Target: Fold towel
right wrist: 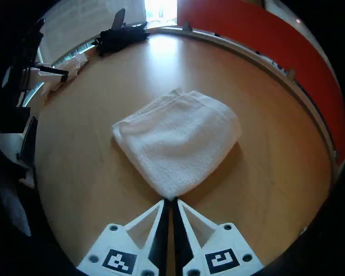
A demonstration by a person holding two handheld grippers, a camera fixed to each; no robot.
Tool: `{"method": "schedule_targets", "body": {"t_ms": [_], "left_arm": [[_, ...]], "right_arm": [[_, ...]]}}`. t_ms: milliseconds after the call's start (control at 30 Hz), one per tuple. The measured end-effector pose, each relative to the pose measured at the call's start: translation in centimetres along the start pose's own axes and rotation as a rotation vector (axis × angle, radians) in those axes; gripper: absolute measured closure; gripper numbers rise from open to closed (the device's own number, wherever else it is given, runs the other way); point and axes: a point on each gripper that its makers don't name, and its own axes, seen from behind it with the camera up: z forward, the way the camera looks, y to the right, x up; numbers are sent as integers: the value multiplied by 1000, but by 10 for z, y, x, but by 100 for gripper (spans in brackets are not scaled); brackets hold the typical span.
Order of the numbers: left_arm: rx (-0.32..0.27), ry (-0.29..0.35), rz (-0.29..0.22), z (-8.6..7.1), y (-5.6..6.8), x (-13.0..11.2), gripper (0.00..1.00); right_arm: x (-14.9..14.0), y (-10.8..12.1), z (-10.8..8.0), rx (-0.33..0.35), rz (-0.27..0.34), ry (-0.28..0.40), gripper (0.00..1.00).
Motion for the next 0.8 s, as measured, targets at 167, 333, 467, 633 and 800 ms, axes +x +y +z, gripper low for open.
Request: {"method": "schedule_targets", "body": {"t_ms": [167,333,467,633,800], "left_arm": [[-1,-1,0,0,-1,-2,7],[1,-4,2,1,-3,-6,7],[2,-3,6,1,-5,-8,7],[-4,13,12,0,-4,-3,7],[-14,38,7,-2,0,5,7]], "right_arm": [[4,0,-2,-4,-11,10,96],[17,1,-11,-13,-28,32,96],[36,5,-22,-25,-46,62,96],[70,13,-38,-46,-76,107,96],[106,22,-55,-68,-119,152,96]]}}
